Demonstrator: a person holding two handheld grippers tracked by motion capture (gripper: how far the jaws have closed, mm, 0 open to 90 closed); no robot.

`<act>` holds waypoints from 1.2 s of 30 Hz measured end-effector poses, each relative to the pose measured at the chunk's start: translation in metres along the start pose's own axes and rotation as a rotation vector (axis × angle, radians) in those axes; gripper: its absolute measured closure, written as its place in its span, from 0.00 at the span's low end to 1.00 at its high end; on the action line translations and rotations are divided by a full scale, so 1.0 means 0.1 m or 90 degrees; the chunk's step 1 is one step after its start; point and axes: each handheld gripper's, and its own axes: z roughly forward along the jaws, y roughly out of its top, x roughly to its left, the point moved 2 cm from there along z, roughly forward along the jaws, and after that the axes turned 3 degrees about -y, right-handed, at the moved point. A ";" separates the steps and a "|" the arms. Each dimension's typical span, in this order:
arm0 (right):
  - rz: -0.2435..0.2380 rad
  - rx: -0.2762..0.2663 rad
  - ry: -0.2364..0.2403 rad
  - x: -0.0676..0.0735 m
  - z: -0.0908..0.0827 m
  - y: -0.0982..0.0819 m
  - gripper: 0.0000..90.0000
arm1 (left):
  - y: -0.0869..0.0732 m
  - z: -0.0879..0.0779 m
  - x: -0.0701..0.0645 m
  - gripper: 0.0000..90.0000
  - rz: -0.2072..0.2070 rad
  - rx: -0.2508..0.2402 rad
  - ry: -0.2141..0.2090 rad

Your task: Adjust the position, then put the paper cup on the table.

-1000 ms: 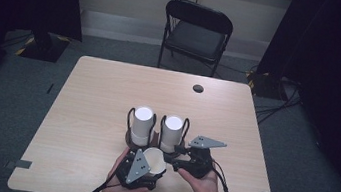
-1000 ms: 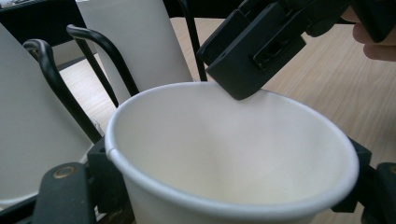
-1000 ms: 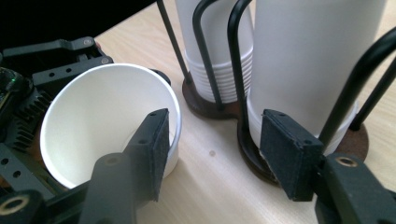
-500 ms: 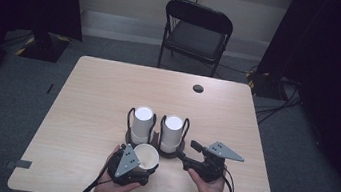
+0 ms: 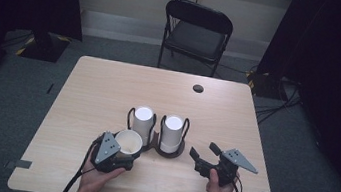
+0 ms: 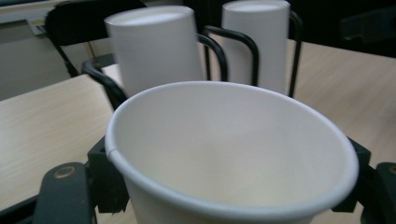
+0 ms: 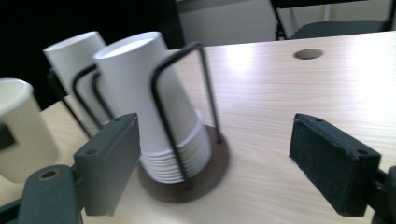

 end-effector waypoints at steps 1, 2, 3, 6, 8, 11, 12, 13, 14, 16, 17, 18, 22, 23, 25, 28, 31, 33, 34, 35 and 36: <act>0.001 -0.001 -0.006 -0.02 -0.01 -0.01 0.18 | 0.01 -0.01 0.04 0.24 -0.004 -0.004 0.002; 0.002 -0.002 -0.010 -0.05 -0.01 -0.01 0.18 | 0.03 -0.02 0.07 0.24 -0.007 -0.008 0.006; 0.004 -0.002 -0.016 -0.06 -0.01 -0.02 0.18 | 0.03 -0.02 0.10 0.24 -0.007 -0.007 0.011; 0.005 -0.007 -0.034 -0.11 -0.02 -0.05 0.18 | 0.05 -0.03 0.18 0.24 -0.015 -0.011 0.021; 0.005 -0.006 -0.054 -0.13 -0.02 -0.08 0.20 | 0.06 -0.04 0.23 0.24 -0.020 -0.018 0.026; -0.004 -0.006 -0.067 -0.15 0.00 -0.14 0.21 | 0.09 -0.04 0.31 0.24 -0.025 -0.026 0.042; -0.009 -0.007 -0.075 -0.16 0.01 -0.16 0.21 | 0.10 -0.05 0.34 0.24 -0.027 -0.025 0.046; -0.010 -0.008 -0.075 -0.16 0.02 -0.18 0.21 | 0.11 -0.04 0.38 0.24 -0.030 -0.030 0.053; -0.018 -0.009 -0.074 -0.17 0.02 -0.19 0.23 | 0.12 -0.04 0.41 0.24 -0.037 -0.034 0.062; -0.032 -0.010 -0.079 -0.18 0.02 -0.22 0.24 | 0.14 -0.04 0.48 0.24 -0.045 -0.036 0.073; -0.036 -0.013 -0.078 -0.18 0.03 -0.22 0.24 | 0.15 -0.04 0.51 0.24 -0.045 -0.038 0.074; -0.039 -0.018 -0.077 -0.18 0.02 -0.22 0.24 | 0.16 -0.03 0.54 0.24 -0.045 -0.037 0.081; -0.036 -0.020 -0.085 -0.22 0.04 -0.24 0.23 | 0.19 0.00 0.65 0.24 -0.063 -0.046 0.096; -0.031 -0.016 -0.089 -0.24 0.05 -0.25 0.23 | 0.20 0.01 0.68 0.24 -0.062 -0.045 0.096; -0.027 -0.007 -0.094 -0.27 0.07 -0.26 0.22 | 0.21 0.03 0.73 0.24 -0.072 -0.049 0.096; -0.042 -0.015 -0.084 -0.26 0.09 -0.28 0.19 | 0.23 0.08 0.82 0.24 -0.085 -0.049 0.105; -0.049 -0.030 -0.069 -0.25 0.10 -0.29 0.17 | 0.22 0.13 0.90 0.24 -0.094 -0.046 0.115; -0.050 -0.031 -0.072 -0.25 0.12 -0.31 0.17 | 0.20 0.16 0.97 0.24 -0.099 -0.041 0.124; -0.049 -0.028 -0.073 -0.25 0.14 -0.32 0.17 | 0.18 0.18 1.01 0.24 -0.104 -0.038 0.130; -0.048 -0.023 -0.073 -0.24 0.16 -0.33 0.17 | 0.17 0.18 1.04 0.24 -0.111 -0.039 0.133; -0.054 -0.021 -0.076 -0.24 0.17 -0.34 0.17 | 0.15 0.19 1.08 0.24 -0.117 -0.040 0.133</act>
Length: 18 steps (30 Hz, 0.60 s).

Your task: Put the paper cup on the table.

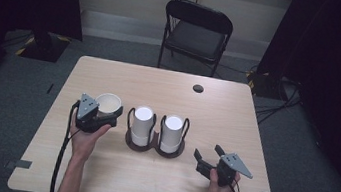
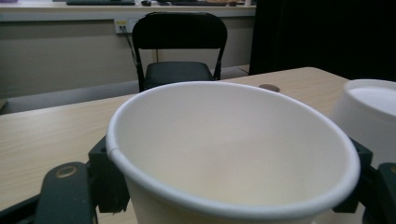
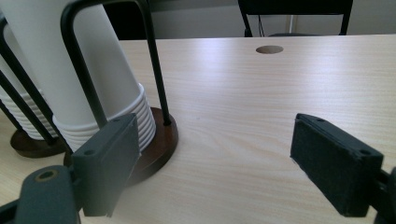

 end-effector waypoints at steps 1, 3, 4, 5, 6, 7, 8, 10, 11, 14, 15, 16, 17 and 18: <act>-0.005 0.002 0.001 0.01 0.00 0.00 0.16 | -0.01 0.02 0.03 0.24 -0.001 0.004 0.006; -0.006 0.003 0.004 0.01 0.01 -0.01 0.17 | -0.02 0.05 0.10 0.24 -0.006 0.012 0.012; -0.005 0.004 0.007 0.00 0.02 -0.01 0.16 | -0.03 0.06 0.13 0.24 -0.009 0.012 0.016; -0.005 0.002 0.009 0.00 0.02 -0.01 0.16 | -0.04 0.08 0.15 0.24 -0.013 0.013 0.020; -0.007 0.003 0.010 0.01 0.02 -0.01 0.16 | -0.05 0.10 0.18 0.24 -0.015 0.012 0.022; -0.010 0.002 0.011 0.01 0.02 -0.01 0.16 | -0.05 0.12 0.20 0.24 -0.017 0.012 0.019; -0.010 0.003 0.011 0.01 0.02 -0.01 0.16 | -0.06 0.13 0.22 0.24 -0.017 0.017 0.021; -0.001 0.003 0.004 0.00 0.02 -0.01 0.16 | -0.09 0.16 0.25 0.24 -0.012 0.018 0.012; 0.003 0.002 0.001 0.00 0.02 -0.01 0.16 | -0.12 0.17 0.26 0.24 -0.016 0.023 0.012; -0.004 0.003 0.000 0.00 0.02 -0.01 0.16 | -0.19 0.25 0.32 0.24 -0.019 0.038 0.011; -0.007 0.001 -0.001 0.01 0.03 -0.01 0.16 | -0.21 0.27 0.34 0.24 -0.022 0.043 0.014; -0.009 0.003 -0.003 0.01 0.03 -0.01 0.16 | -0.22 0.29 0.36 0.24 -0.025 0.043 0.014; -0.009 0.003 -0.005 0.01 0.03 -0.01 0.16 | -0.23 0.30 0.37 0.23 -0.026 0.042 0.020; -0.012 0.003 -0.007 0.02 0.03 -0.01 0.16 | -0.24 0.32 0.39 0.23 -0.028 0.044 0.030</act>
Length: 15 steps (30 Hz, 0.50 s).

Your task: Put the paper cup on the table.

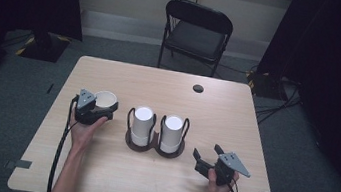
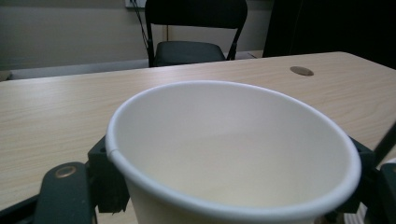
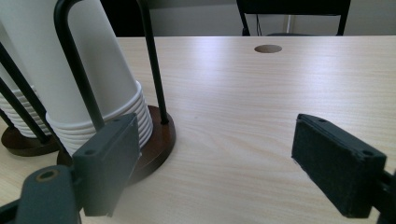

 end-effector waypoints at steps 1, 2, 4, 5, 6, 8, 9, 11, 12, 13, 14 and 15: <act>-0.002 0.001 -0.004 0.00 0.00 0.00 0.16 | -0.01 0.01 0.01 0.23 -0.003 -0.002 -0.008; -0.002 0.003 -0.010 0.00 0.00 0.00 0.17 | -0.02 0.03 0.02 0.23 -0.002 0.001 -0.008; -0.002 0.005 -0.009 0.01 0.01 0.00 0.17 | -0.05 0.07 0.06 0.23 -0.010 0.009 -0.005; -0.004 0.005 -0.010 0.01 0.01 0.00 0.17 | -0.07 0.09 0.08 0.23 -0.014 0.014 -0.007; -0.007 0.004 -0.010 0.01 0.01 0.00 0.17 | -0.09 0.10 0.08 0.23 -0.015 0.017 0.000; -0.009 0.004 -0.012 0.02 0.01 0.00 0.17 | -0.11 0.11 0.06 0.23 -0.018 0.023 -0.008; -0.011 0.005 -0.012 0.02 0.01 0.00 0.18 | -0.11 0.11 0.05 0.22 -0.017 0.023 -0.013; -0.014 0.006 -0.017 0.02 0.01 0.00 0.18 | -0.11 0.11 0.02 0.22 -0.009 0.027 -0.019; -0.016 0.007 -0.017 0.02 0.01 0.00 0.18 | -0.11 0.12 0.01 0.22 -0.008 0.024 -0.021; -0.017 0.007 -0.018 0.03 0.01 0.00 0.18 | -0.11 0.12 0.00 0.22 -0.011 0.022 -0.024; -0.017 0.008 -0.018 0.03 0.01 0.00 0.18 | -0.11 0.13 0.00 0.22 -0.009 0.025 -0.019; -0.017 0.007 -0.019 0.03 0.01 0.00 0.18 | -0.12 0.13 0.00 0.22 -0.005 0.029 -0.021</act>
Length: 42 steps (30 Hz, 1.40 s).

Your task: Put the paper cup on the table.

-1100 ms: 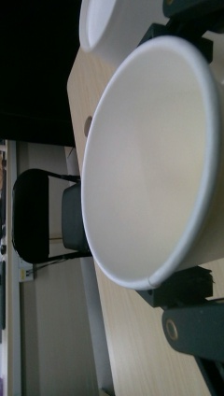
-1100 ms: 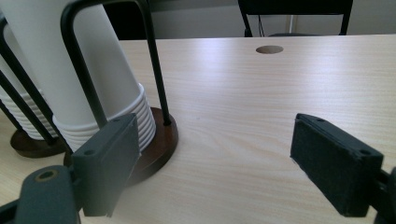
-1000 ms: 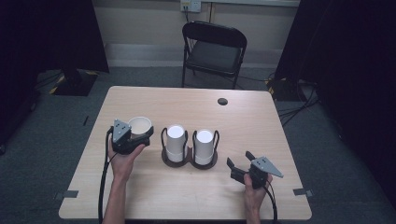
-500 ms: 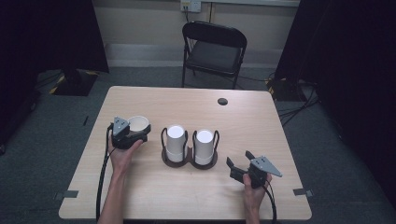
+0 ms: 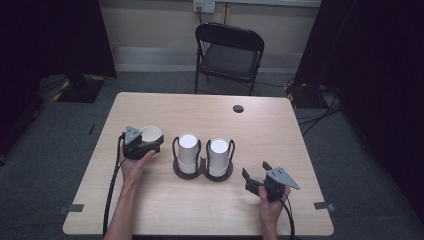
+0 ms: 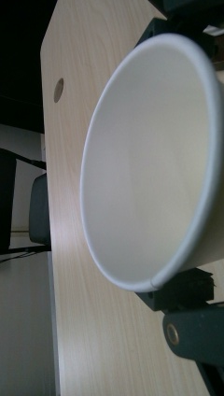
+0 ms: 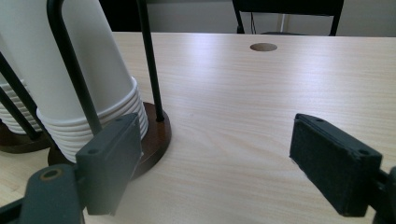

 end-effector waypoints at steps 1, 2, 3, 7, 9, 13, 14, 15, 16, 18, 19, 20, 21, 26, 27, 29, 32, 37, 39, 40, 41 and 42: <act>0.000 -0.001 -0.001 0.00 0.00 0.00 0.18 | 0.00 0.01 0.00 0.22 -0.003 0.001 -0.002; 0.000 0.000 0.000 0.00 0.00 0.00 0.18 | -0.01 0.00 -0.01 0.22 -0.004 0.007 -0.008; 0.001 0.002 0.000 0.00 0.00 0.00 0.18 | 0.00 0.00 -0.03 0.22 -0.004 0.005 -0.008; 0.001 0.003 0.000 0.00 0.00 0.00 0.19 | -0.01 0.01 -0.06 0.21 0.012 0.013 0.000; 0.001 0.002 0.001 0.00 0.00 0.00 0.19 | -0.03 0.02 -0.07 0.20 0.007 0.018 -0.008; -0.001 0.003 0.002 0.00 0.00 0.00 0.19 | -0.08 0.01 -0.05 0.19 -0.001 0.011 0.001; 0.003 0.006 0.001 0.00 0.00 0.00 0.20 | -0.10 0.00 -0.04 0.18 -0.008 0.015 0.003; 0.006 0.005 0.000 0.00 0.00 0.00 0.20 | -0.12 0.01 -0.04 0.17 -0.023 0.013 -0.001; 0.012 0.008 0.000 -0.01 0.00 0.00 0.20 | -0.13 0.00 -0.03 0.17 -0.019 0.023 0.002; 0.019 0.009 -0.001 -0.02 0.00 0.00 0.20 | -0.13 -0.02 -0.07 0.17 0.001 0.031 0.011; 0.021 0.008 0.000 -0.02 0.00 0.00 0.20 | -0.13 -0.03 -0.09 0.17 0.007 0.026 0.016; 0.020 0.007 0.001 -0.02 0.00 0.00 0.20 | -0.12 -0.03 -0.09 0.17 0.009 0.027 0.015; 0.019 0.008 0.001 -0.02 0.00 0.00 0.20 | -0.11 -0.04 -0.09 0.17 0.011 0.026 0.014; 0.022 0.007 0.002 -0.02 0.00 0.00 0.20 | -0.11 -0.06 -0.10 0.17 0.001 0.035 0.019; 0.021 0.007 0.002 -0.02 0.00 0.00 0.20 | -0.11 -0.06 -0.09 0.17 -0.006 0.039 0.020; 0.021 0.006 0.003 -0.02 0.00 0.00 0.20 | -0.12 -0.07 -0.09 0.17 -0.011 0.044 0.021; 0.023 0.006 0.002 -0.03 0.00 0.00 0.20 | -0.11 -0.12 -0.13 0.17 0.010 0.033 0.013; 0.023 0.006 0.001 -0.03 0.00 0.00 0.20 | -0.15 -0.14 -0.12 0.17 -0.001 0.038 0.016; 0.022 0.006 0.000 -0.02 0.00 0.00 0.20 | -0.17 -0.15 -0.12 0.17 -0.005 0.039 0.012; 0.023 0.006 0.000 -0.02 0.00 0.00 0.20 | -0.18 -0.15 -0.11 0.17 -0.003 0.043 0.013; 0.023 0.006 0.000 -0.03 0.00 0.00 0.20 | -0.18 -0.16 -0.12 0.17 -0.001 0.050 0.014; 0.023 0.006 0.000 -0.02 0.00 0.00 0.20 | -0.19 -0.15 -0.12 0.17 -0.004 0.048 0.012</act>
